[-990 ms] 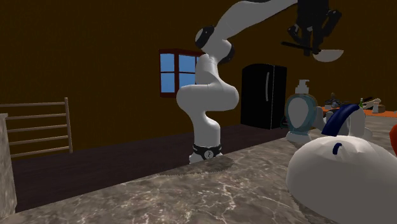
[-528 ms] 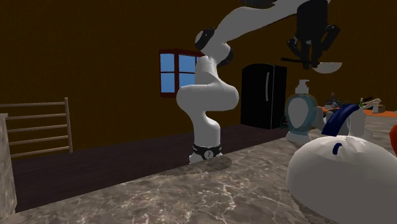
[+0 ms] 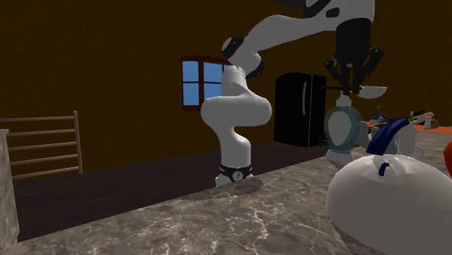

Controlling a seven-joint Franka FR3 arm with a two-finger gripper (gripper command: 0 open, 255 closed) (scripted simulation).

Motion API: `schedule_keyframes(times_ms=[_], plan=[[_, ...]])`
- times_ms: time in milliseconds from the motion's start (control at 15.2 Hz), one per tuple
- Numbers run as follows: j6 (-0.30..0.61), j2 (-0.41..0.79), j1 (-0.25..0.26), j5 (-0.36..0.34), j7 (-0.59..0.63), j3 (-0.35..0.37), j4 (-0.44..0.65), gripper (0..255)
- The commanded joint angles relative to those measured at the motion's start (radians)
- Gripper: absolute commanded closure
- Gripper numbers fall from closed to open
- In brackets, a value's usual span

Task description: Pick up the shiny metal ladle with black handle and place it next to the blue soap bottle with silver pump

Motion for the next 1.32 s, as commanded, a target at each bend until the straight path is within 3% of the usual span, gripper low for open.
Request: schedule_keyframes(times_ms=[0, 1254], plan=[[0.025, -0.003, 0.003, 0.01, 0.0, 0.012, -0.026, 255], [0.252, -0.01, 0.043, 0.122, -0.003, 0.141, -0.256, 255]])
